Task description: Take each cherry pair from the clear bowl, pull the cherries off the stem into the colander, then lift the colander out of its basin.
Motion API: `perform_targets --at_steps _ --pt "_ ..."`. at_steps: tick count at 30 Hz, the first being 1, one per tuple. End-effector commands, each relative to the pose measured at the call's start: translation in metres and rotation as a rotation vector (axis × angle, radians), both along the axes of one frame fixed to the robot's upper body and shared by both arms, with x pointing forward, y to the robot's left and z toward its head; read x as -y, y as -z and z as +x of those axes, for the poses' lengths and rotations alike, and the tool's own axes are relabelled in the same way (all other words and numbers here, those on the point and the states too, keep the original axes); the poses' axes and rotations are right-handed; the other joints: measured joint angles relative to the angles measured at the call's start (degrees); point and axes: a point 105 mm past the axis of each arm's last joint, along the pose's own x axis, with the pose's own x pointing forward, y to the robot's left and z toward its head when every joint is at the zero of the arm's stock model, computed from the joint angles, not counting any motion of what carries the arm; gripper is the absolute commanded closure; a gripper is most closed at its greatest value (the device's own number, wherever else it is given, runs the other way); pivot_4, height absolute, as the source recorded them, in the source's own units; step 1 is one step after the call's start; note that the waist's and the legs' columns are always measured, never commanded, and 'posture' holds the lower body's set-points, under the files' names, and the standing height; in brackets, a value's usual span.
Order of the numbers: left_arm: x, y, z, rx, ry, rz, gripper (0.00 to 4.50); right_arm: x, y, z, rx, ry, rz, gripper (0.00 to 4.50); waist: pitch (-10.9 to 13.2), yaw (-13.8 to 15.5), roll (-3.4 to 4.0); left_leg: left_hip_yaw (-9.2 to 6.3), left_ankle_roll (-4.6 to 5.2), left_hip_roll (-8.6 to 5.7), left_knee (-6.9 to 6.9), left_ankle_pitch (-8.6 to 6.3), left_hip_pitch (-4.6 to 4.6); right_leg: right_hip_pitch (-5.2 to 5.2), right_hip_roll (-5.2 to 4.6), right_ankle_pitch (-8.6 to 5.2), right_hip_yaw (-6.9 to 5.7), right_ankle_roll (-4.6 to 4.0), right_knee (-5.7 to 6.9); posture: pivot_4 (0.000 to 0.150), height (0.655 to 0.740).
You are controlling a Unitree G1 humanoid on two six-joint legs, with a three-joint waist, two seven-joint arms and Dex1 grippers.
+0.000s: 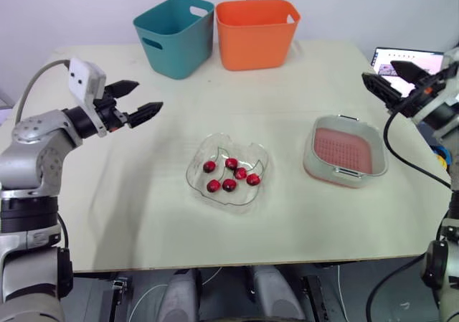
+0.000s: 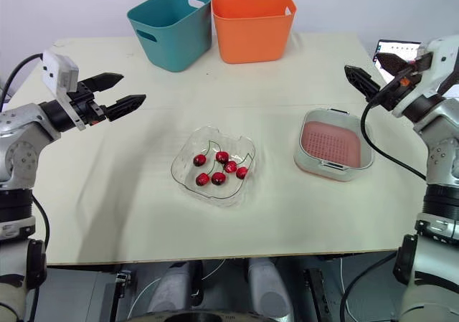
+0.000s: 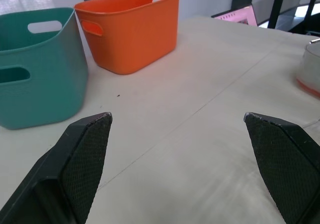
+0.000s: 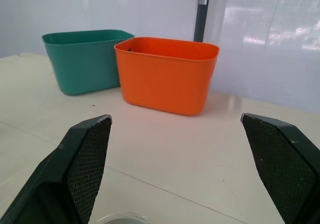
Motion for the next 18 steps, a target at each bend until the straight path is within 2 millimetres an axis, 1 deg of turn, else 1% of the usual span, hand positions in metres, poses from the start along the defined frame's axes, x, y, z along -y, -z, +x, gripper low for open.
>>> perform_targets --at_steps 1,10,18 --pt "-0.001 -0.018 -0.001 0.073 -0.006 0.013 0.01 -0.002 -0.019 -0.006 0.067 0.000 -0.016 0.04 0.0 0.0 0.00 0.00 0.00 0.00 0.00 0.00 0.00 0.00 0.00 0.00 0.00 0.00 0.00 0.150 0.7400" --pt "-0.003 -0.018 -0.001 0.069 -0.004 0.016 0.01 -0.006 -0.019 -0.003 0.035 0.011 -0.016 0.04 0.0 0.0 0.00 0.00 0.00 0.00 0.01 0.00 0.00 0.00 0.01 0.00 0.00 0.00 0.01 0.150 0.7400" --pt "-0.007 -0.016 0.000 0.066 -0.018 0.022 0.01 -0.016 -0.018 -0.002 0.018 0.013 -0.039 0.04 0.0 0.0 0.00 0.00 0.00 0.00 0.01 0.00 0.00 0.00 0.00 0.00 0.00 0.00 0.02 0.150 0.7400"
